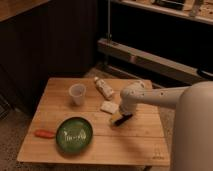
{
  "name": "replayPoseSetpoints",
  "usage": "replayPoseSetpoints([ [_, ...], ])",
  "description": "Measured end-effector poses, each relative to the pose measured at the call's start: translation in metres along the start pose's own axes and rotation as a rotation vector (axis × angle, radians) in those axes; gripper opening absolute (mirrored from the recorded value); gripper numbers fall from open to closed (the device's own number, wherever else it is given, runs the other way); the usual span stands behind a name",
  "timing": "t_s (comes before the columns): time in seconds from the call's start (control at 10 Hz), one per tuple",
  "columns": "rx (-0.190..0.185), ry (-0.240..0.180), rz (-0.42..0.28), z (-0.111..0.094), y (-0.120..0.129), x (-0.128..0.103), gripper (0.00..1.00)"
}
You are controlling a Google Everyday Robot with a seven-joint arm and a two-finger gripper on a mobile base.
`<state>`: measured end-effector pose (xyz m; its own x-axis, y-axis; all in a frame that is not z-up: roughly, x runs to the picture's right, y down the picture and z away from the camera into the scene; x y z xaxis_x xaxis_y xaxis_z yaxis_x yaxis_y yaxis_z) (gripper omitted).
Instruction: Place the eraser on the white sponge
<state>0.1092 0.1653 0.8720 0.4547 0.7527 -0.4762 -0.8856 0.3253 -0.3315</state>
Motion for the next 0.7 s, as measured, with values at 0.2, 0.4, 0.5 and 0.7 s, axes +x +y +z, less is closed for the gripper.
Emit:
replayPoseSetpoints([
  [0.2,-0.008,-0.009,-0.025,0.002,0.002,0.004,1.00],
  [0.4,-0.007,-0.015,-0.056,0.004,0.010,0.001,1.00],
  [0.5,-0.008,-0.013,-0.065,0.006,0.013,0.000,1.00],
  [0.7,-0.005,-0.013,-0.074,0.008,0.014,-0.003,1.00],
])
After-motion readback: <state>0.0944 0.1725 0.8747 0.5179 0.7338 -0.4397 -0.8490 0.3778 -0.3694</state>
